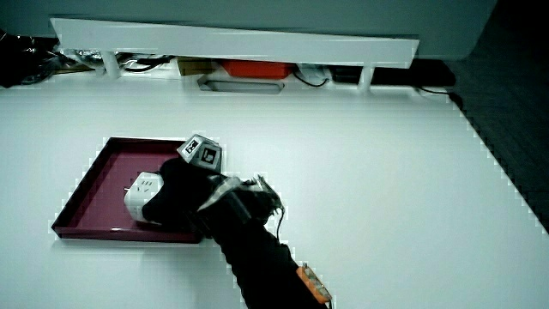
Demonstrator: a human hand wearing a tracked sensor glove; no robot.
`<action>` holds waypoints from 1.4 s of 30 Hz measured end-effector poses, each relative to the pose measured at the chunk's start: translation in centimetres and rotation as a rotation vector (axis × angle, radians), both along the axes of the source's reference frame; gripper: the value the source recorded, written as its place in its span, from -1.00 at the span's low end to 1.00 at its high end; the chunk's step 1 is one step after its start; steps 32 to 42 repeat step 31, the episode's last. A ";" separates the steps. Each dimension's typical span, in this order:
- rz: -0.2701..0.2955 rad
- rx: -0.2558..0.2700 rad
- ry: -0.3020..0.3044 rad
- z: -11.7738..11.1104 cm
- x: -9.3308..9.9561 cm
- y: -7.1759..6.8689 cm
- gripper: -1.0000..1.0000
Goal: Place socket
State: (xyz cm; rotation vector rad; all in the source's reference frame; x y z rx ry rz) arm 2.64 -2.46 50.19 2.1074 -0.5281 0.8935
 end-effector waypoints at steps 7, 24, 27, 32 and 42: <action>-0.011 0.028 -0.054 -1.2 0.6 0.4 -0.73; -0.084 -0.080 -0.140 -7.3 6.3 -0.2 -1.00; -0.035 -0.134 -0.158 -8.0 7.6 0.0 -1.00; 0.016 -0.138 -0.202 -9.2 9.5 0.0 -1.00; 0.016 -0.138 -0.202 -9.2 9.5 0.0 -1.00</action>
